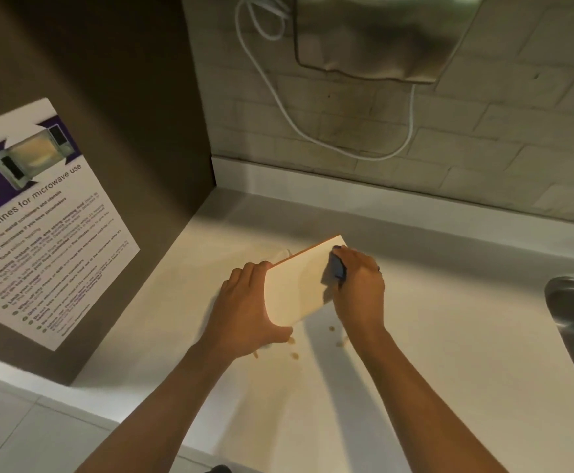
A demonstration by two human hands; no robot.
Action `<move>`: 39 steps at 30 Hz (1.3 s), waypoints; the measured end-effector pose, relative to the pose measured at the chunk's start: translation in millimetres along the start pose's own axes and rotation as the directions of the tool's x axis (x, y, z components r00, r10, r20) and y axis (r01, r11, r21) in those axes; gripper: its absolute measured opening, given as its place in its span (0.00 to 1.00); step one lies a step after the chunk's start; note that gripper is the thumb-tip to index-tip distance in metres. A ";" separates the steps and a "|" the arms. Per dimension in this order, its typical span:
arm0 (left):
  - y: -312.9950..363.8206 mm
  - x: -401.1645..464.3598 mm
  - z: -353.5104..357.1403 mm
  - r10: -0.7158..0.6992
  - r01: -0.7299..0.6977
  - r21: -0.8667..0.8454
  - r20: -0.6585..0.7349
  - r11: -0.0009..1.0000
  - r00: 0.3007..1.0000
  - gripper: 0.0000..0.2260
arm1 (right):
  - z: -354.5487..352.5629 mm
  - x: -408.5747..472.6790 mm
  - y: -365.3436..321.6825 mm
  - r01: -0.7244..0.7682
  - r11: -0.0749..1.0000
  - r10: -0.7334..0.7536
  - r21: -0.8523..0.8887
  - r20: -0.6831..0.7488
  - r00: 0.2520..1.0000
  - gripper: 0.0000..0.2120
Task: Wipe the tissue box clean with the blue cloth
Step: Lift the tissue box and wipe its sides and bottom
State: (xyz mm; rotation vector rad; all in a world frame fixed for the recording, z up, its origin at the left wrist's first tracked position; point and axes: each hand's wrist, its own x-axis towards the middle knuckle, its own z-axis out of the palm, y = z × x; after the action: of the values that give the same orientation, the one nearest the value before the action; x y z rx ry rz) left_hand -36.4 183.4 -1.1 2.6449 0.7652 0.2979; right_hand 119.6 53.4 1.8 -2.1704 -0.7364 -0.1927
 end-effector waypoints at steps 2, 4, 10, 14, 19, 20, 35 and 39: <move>0.3 2.3 -0.6 -0.008 0.008 -0.004 0.002 1.000 1.000 0.49 | 7.9 6.5 -6.9 -0.012 1.000 0.012 -0.015 0.024 1.000 0.11; 0.2 4.8 -0.4 -0.026 0.026 -0.005 -0.007 1.000 1.000 0.47 | 14.5 -8.1 -11.2 0.065 0.998 -0.063 -0.020 0.093 0.994 0.12; -0.7 1.2 1.1 0.018 -0.018 0.009 -0.001 1.000 1.000 0.50 | -3.8 -27.7 7.9 0.209 0.978 -0.208 0.001 -0.017 0.978 0.17; 1.0 0.0 -1.1 0.020 -0.020 -0.003 0.008 1.000 1.000 0.50 | -3.5 17.7 -8.8 0.089 0.995 -0.090 -0.048 -0.024 0.996 0.20; 1.5 4.0 0.0 -0.011 0.011 -0.012 -0.004 1.000 1.000 0.48 | 18.9 -5.3 -34.5 0.161 0.987 -0.158 -0.026 0.094 0.983 0.19; 1.4 4.4 0.5 -0.014 0.014 -0.016 -0.002 1.000 1.000 0.48 | 22.0 -18.4 -33.1 0.198 0.980 -0.193 -0.028 0.124 0.973 0.20; -0.3 2.0 4.9 0.008 -0.008 -0.034 -0.009 0.999 1.000 0.49 | 20.8 -22.6 -45.3 0.207 0.978 -0.208 0.018 0.126 0.970 0.18; -1.3 1.7 7.8 0.025 -0.025 -0.026 -0.013 0.999 1.000 0.50 | 13.4 -36.6 -10.6 0.352 0.936 -0.348 -0.034 0.076 0.934 0.16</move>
State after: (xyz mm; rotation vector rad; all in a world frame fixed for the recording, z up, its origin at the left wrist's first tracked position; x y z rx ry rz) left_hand -33.3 183.0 -8.5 2.6321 0.7275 0.3297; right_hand 82.3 52.5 -13.5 -2.0829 -1.1685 -0.3236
